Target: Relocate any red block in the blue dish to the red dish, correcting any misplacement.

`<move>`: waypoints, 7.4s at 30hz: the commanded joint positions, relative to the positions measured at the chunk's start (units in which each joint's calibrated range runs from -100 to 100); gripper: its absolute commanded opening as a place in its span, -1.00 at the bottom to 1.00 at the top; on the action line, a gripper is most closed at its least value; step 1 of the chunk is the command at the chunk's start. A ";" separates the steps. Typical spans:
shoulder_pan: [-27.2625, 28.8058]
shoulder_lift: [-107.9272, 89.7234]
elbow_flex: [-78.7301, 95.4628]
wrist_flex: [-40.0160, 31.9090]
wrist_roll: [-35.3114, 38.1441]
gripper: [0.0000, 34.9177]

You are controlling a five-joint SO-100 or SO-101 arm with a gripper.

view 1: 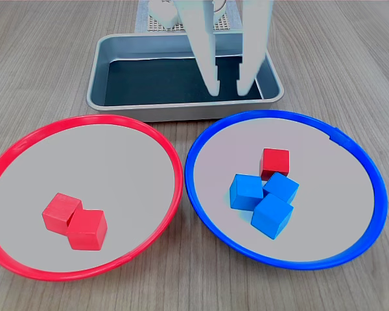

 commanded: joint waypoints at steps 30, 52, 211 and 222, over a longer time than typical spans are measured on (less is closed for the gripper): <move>-6.05 24.01 -19.73 2.97 5.62 -0.10; -6.99 29.55 -23.82 4.13 5.71 -0.14; 6.37 -87.55 69.67 1.90 -33.41 -0.98; 6.47 -91.47 71.95 5.04 -35.60 -0.98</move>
